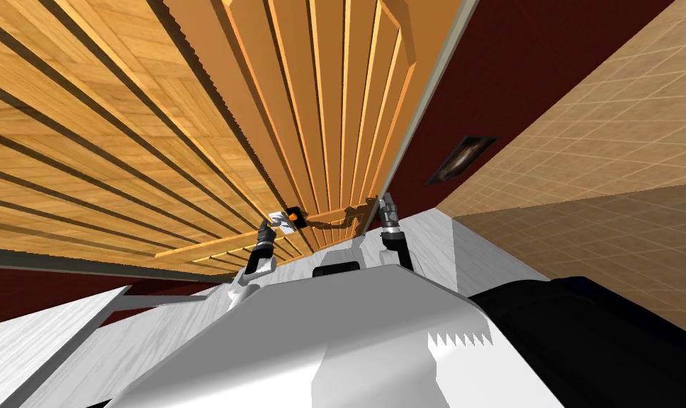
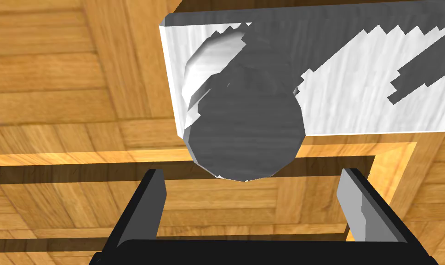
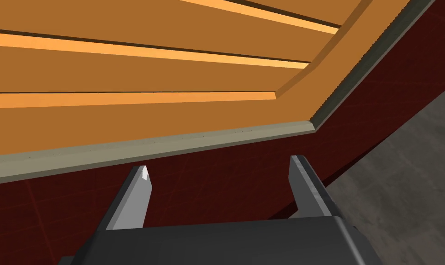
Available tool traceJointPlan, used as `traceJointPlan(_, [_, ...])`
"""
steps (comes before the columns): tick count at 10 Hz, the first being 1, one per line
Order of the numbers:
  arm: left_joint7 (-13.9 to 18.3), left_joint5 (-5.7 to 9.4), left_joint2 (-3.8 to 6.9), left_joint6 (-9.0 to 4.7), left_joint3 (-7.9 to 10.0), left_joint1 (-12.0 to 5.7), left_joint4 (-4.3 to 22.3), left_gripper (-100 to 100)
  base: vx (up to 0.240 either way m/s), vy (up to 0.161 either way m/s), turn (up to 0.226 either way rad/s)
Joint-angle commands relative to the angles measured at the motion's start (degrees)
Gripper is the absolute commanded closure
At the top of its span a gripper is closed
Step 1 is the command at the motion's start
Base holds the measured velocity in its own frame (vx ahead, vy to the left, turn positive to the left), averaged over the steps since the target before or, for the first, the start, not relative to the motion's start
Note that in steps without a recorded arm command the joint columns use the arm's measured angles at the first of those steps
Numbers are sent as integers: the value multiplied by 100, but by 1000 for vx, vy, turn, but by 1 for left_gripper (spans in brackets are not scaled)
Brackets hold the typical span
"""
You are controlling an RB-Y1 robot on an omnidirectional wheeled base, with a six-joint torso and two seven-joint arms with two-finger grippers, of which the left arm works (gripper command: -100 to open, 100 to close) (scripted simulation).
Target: Pull the door open
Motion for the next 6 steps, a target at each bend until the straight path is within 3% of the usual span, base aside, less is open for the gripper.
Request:
traceJointPlan(1, [0,0,0,0,0,0,0,-100,99,-55,-23])
traceJointPlan(2, [0,0,0,0,0,0,0,100,-14,8,26])
traceJointPlan(6, [0,0,0,0,0,0,0,100,-23,10,-9])
